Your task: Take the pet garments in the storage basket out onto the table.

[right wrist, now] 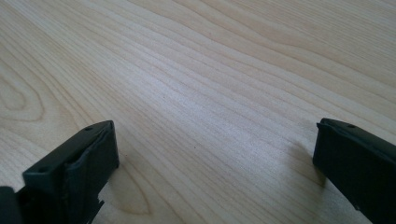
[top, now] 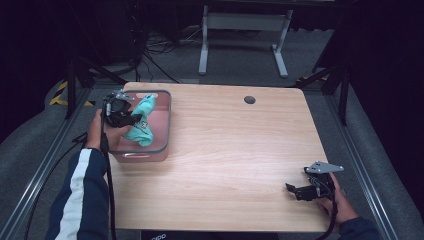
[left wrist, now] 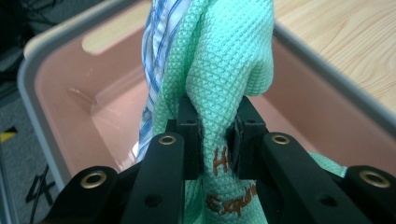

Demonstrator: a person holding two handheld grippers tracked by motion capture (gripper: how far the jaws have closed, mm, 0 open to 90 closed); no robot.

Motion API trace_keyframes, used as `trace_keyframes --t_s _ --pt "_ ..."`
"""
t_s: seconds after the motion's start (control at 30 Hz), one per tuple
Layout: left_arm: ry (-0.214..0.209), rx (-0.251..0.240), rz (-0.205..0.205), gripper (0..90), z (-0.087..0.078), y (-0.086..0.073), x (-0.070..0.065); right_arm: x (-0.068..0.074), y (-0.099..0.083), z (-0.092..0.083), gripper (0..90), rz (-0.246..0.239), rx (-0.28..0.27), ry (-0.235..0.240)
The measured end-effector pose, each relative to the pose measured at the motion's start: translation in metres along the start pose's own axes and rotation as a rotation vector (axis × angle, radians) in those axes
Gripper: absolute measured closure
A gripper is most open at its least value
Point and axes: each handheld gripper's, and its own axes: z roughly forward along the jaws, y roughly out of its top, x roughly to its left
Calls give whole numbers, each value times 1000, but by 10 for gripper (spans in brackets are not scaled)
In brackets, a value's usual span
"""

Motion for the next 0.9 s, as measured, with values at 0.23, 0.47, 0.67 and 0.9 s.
trace_keyframes --t_s 0.23,0.47,0.67,0.9 --pt "4 -59 34 770 -23 8 -9 0 0 0 6 4 -1 0" --pt "3 -91 88 770 -39 18 -24 0 0 0 6 5 -2 0" --pt "-12 -111 137 770 -47 25 -38 0 0 0 6 5 -2 0" --pt "-43 -129 192 770 -54 37 -58 0 0 0 6 6 -2 0"
